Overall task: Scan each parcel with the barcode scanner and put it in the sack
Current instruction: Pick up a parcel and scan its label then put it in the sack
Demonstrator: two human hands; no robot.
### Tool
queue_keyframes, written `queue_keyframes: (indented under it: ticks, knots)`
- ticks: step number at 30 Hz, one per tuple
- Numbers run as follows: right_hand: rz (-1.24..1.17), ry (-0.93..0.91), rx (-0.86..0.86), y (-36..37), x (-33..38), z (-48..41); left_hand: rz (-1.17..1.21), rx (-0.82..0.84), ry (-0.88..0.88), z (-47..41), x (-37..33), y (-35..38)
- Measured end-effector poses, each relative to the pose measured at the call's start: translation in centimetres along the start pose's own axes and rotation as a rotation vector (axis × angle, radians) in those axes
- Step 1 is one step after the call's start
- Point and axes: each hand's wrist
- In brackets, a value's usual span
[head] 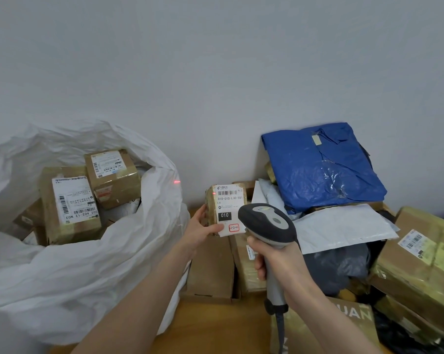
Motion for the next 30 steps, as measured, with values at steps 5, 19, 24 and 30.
queue_keyframes:
  ticks: [5, 19, 24, 30]
  knots:
    - [0.012, -0.017, 0.034, 0.2, 0.0, 0.0, 0.023, -0.004, -0.006, 0.4, -0.2, -0.4]
    - [-0.239, 0.020, 0.118, 10.3, 1.5, -9.7, -0.203, -0.388, 0.169, 5.0, -9.1, -15.6]
    - [-0.121, 0.083, 0.056, 17.8, -1.9, -14.2, -0.550, -0.587, 0.057, 6.9, -9.3, -23.6]
    - [0.234, 0.094, -0.093, 23.7, -4.7, -17.6, -0.618, -0.490, -0.006, 6.6, -7.3, -26.5]
Point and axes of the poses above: each hand's wrist, its own z-axis away from the middle knuckle, its own y-axis out of the palm, x = y × z, and after that the axes turned 11 degrees about -z, right-handed
